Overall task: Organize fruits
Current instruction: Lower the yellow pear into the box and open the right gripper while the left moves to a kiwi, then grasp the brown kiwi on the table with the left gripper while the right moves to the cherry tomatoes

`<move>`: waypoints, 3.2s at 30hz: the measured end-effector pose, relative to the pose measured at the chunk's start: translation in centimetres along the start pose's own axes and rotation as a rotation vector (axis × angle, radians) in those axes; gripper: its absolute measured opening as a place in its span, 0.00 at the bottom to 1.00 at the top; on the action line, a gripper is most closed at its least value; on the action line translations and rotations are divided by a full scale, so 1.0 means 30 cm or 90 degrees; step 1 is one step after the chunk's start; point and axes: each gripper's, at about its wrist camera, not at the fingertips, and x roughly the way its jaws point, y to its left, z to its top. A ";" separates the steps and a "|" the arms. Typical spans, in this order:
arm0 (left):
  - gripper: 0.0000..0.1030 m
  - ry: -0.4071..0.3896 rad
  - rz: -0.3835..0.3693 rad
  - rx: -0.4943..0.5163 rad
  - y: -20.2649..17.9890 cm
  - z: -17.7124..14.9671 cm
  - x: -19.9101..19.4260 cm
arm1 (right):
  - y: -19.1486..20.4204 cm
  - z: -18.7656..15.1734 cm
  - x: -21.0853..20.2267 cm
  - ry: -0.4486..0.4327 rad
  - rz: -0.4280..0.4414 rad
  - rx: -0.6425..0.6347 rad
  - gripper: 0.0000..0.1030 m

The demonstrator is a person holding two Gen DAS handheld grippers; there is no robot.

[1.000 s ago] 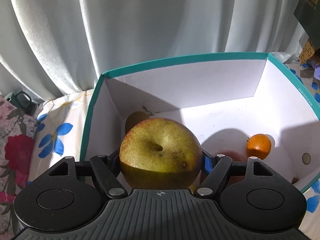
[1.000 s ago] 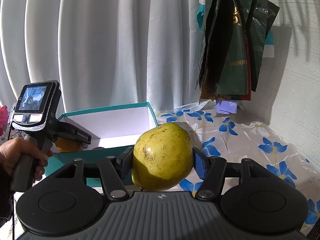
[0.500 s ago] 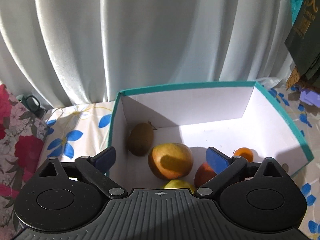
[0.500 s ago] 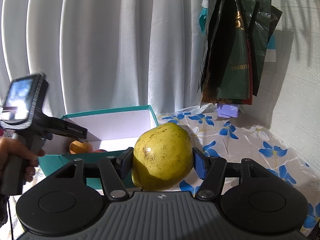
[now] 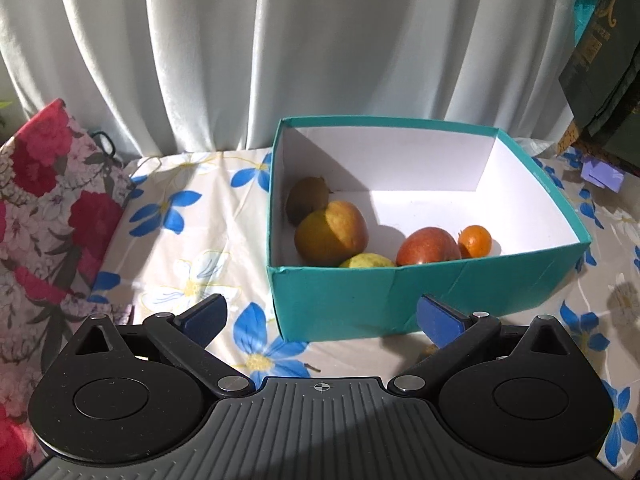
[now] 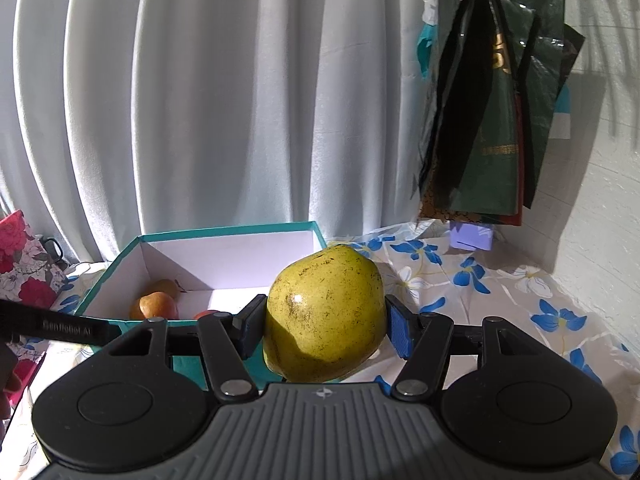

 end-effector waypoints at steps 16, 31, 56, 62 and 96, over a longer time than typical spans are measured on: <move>1.00 0.033 0.034 -0.066 0.112 -0.061 -0.028 | 0.064 0.031 0.100 0.000 0.039 -0.037 0.60; 1.00 0.054 0.038 -0.032 0.072 -0.070 0.005 | 0.111 0.039 0.287 0.018 0.045 -0.074 0.60; 1.00 0.080 0.042 -0.007 0.043 -0.046 0.077 | 0.102 0.001 0.448 0.101 0.057 -0.076 0.59; 1.00 0.084 0.039 0.001 0.033 -0.047 0.081 | 0.095 0.003 0.450 0.105 0.065 -0.071 0.59; 1.00 0.085 -0.048 0.053 -0.052 -0.145 0.059 | 0.058 -0.211 -0.023 0.025 0.035 -0.068 1.00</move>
